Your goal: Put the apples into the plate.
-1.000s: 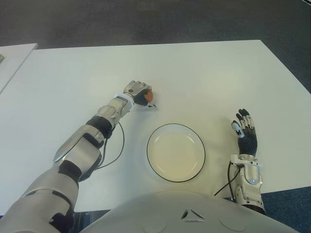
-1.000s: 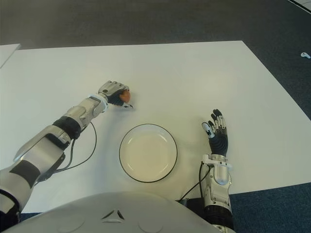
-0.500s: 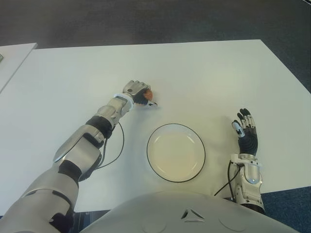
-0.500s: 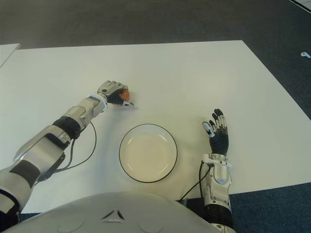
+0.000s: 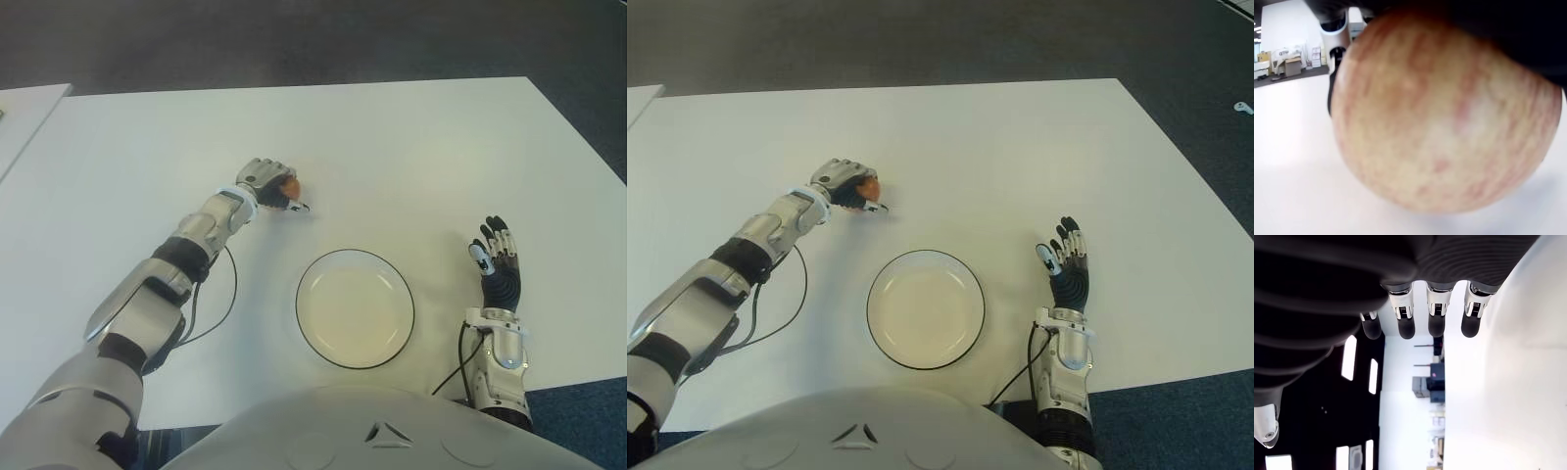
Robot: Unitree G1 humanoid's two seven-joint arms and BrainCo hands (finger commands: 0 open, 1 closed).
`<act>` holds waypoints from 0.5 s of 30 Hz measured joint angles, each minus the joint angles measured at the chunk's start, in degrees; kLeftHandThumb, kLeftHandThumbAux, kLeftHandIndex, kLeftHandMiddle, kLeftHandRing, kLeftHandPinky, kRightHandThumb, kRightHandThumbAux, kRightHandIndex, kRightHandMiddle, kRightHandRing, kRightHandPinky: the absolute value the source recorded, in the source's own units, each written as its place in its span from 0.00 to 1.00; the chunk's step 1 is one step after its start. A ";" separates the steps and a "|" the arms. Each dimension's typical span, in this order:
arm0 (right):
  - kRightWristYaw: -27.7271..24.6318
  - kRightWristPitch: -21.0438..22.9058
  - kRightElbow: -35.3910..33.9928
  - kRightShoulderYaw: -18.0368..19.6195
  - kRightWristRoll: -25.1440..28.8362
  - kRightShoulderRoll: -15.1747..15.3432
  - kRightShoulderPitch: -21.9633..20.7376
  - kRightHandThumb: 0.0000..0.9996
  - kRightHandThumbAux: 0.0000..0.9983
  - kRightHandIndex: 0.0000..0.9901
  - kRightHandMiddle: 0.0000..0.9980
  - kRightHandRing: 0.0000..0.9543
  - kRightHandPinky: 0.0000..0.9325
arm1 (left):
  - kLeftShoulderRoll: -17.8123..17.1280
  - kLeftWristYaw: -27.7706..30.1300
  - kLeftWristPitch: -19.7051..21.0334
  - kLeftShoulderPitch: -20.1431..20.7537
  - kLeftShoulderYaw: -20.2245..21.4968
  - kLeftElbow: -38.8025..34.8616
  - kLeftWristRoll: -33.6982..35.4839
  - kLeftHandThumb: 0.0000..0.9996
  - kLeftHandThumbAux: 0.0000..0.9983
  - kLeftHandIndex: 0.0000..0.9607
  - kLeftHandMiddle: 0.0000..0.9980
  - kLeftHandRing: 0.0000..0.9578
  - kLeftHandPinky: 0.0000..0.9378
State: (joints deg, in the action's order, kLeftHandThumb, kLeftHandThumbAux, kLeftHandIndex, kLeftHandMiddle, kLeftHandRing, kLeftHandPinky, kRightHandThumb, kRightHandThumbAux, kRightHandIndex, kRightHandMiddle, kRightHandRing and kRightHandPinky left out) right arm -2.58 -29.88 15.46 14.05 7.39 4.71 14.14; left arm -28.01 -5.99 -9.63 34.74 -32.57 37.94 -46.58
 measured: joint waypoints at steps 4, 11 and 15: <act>0.01 0.07 0.20 -0.04 -0.09 -0.07 -0.25 0.18 0.49 0.00 0.00 0.00 0.00 | -2.48 1.98 0.70 -1.35 2.80 -8.07 0.40 0.75 0.70 0.46 0.81 0.85 0.85; 0.13 0.26 0.42 -0.15 -0.25 -0.44 -0.72 0.20 0.46 0.00 0.00 0.00 0.00 | -3.59 4.52 1.26 -2.40 7.07 -19.02 1.63 0.75 0.70 0.46 0.81 0.85 0.85; 0.12 0.48 0.21 -0.34 -0.25 -0.51 -0.72 0.20 0.47 0.00 0.00 0.00 0.00 | -3.60 5.21 1.26 -2.99 7.67 -22.51 1.57 0.75 0.70 0.46 0.81 0.85 0.84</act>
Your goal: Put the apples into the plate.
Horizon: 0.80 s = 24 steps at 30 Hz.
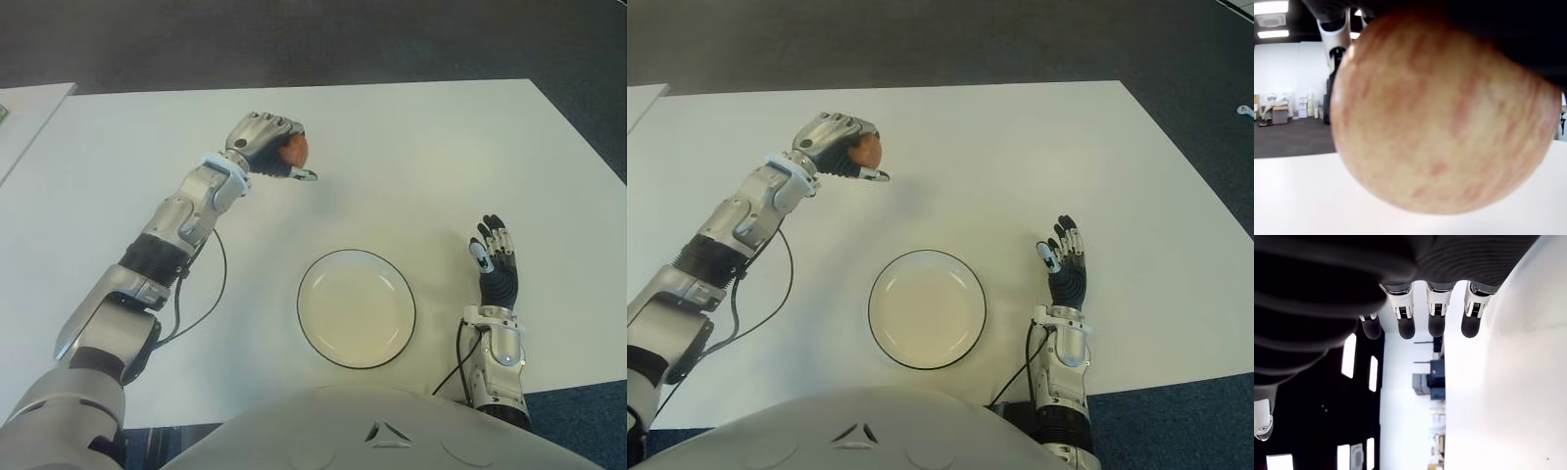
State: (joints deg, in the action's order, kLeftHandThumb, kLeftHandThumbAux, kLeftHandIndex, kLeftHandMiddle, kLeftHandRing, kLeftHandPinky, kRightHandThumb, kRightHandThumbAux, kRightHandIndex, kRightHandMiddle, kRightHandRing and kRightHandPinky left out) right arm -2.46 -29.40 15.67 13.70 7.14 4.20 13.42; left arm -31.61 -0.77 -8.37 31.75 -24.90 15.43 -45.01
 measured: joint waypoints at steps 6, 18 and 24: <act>-0.59 0.44 -0.33 -0.15 0.29 -0.04 0.03 0.20 0.49 0.00 0.00 0.00 0.00 | -0.16 2.84 1.03 -3.75 0.89 -8.91 -0.55 0.75 0.69 0.46 0.82 0.85 0.83; -0.53 1.45 -0.50 0.00 0.86 -0.14 0.11 0.20 0.50 0.00 0.00 0.00 0.00 | 0.96 11.16 5.00 -10.11 1.42 -26.57 -3.62 0.75 0.70 0.46 0.83 0.86 0.81; -0.47 1.52 -0.58 0.01 0.92 -0.31 0.15 0.20 0.51 0.00 0.00 0.00 0.00 | 3.62 14.03 6.64 -13.42 0.33 -32.58 -6.02 0.75 0.70 0.46 0.83 0.87 0.84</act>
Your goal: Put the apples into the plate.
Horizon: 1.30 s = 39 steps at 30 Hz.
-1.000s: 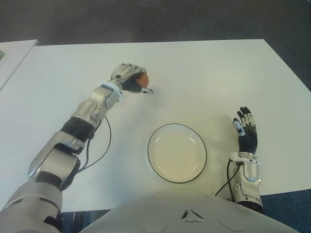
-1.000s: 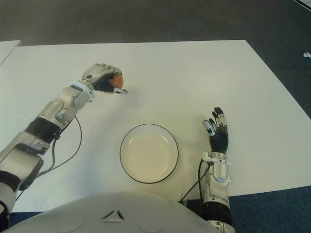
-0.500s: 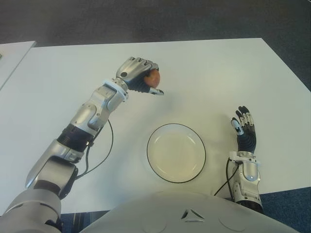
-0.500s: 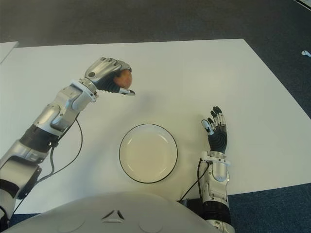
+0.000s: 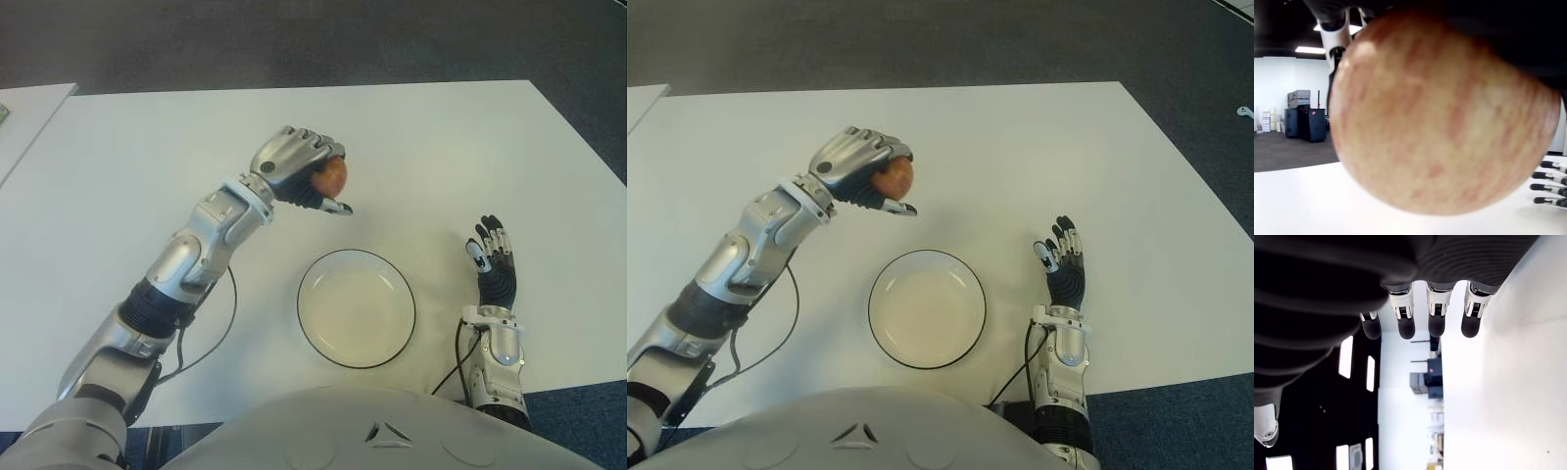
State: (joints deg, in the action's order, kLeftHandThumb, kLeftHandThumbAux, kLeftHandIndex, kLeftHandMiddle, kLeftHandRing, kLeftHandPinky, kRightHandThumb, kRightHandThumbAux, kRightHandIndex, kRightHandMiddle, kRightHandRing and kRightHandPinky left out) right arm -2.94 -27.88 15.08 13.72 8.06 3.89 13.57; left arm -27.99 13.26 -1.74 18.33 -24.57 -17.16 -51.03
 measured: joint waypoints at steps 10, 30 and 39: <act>0.36 0.45 -0.72 -0.16 -0.05 -0.55 0.07 0.20 0.51 0.00 0.00 0.00 0.00 | 2.65 -0.71 -2.44 -7.48 -5.48 -5.00 -7.69 0.75 0.69 0.46 0.86 0.89 0.90; 0.71 1.59 -2.05 -1.05 -0.14 -0.85 1.15 0.19 0.54 0.00 0.00 0.00 0.00 | 0.42 3.64 -12.24 -16.46 -8.14 -7.59 -7.34 0.75 0.69 0.46 0.85 0.89 0.91; 0.38 2.15 -2.10 -1.37 -0.11 -0.72 1.10 0.19 0.57 0.00 0.00 0.00 0.00 | -0.75 6.72 -14.15 -17.65 -8.02 -7.59 -7.31 0.74 0.69 0.46 0.85 0.90 0.93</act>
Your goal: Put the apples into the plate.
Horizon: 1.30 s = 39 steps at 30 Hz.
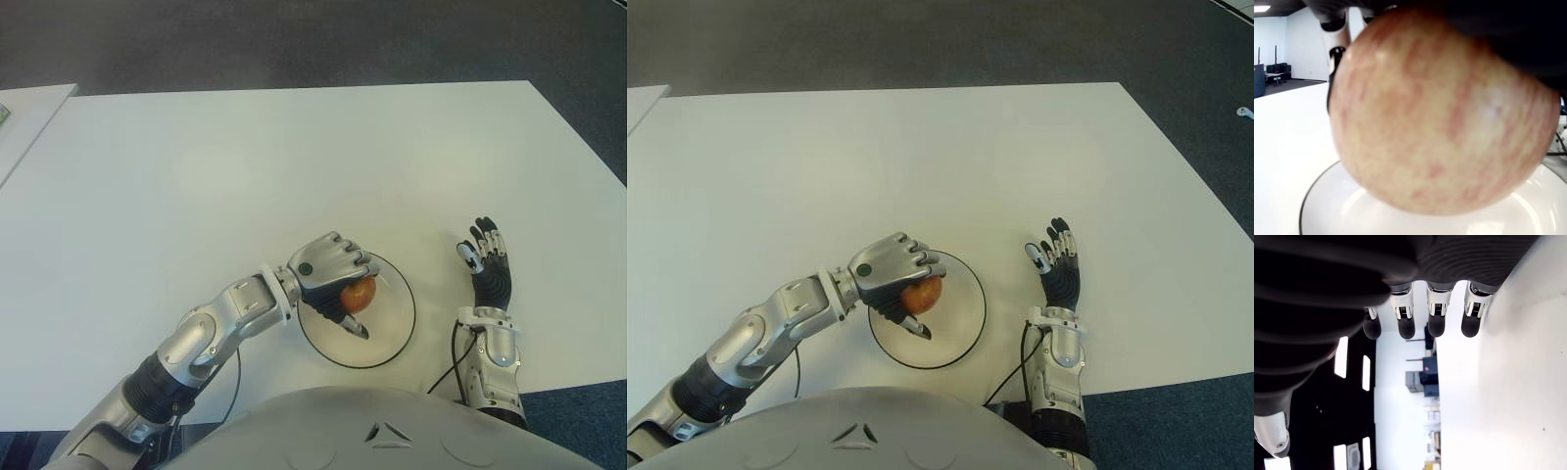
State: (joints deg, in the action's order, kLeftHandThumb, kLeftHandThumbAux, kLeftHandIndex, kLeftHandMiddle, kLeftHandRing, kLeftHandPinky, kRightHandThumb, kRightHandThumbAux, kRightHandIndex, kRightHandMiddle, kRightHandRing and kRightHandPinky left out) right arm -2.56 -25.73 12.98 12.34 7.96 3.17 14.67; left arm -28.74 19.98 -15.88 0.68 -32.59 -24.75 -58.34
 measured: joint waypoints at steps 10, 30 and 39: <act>-0.17 0.00 0.12 -0.03 -0.06 0.10 -0.15 0.19 0.57 0.00 0.00 0.00 0.00 | -0.91 1.33 -3.47 0.03 -0.02 2.36 -0.05 0.73 0.69 0.45 0.83 0.89 0.92; 0.12 -0.01 0.20 -0.02 -0.82 0.01 -0.24 0.18 0.57 0.00 0.00 0.00 0.00 | -1.59 0.82 -9.16 0.16 0.05 5.04 -0.27 0.73 0.69 0.45 0.82 0.89 0.92; 0.21 -0.01 0.20 -0.02 -0.87 -0.07 -0.26 0.18 0.58 0.00 0.00 0.00 0.00 | -1.89 0.88 -10.67 1.02 0.06 6.55 -0.09 0.73 0.69 0.45 0.83 0.90 0.93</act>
State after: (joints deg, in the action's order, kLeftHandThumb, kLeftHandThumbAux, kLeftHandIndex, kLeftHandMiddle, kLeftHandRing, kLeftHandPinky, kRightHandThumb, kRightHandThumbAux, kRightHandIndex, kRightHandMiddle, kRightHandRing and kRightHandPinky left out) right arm -2.35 -25.73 13.18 12.33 7.08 3.10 14.41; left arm -30.63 20.86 -26.55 1.71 -32.52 -18.20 -58.43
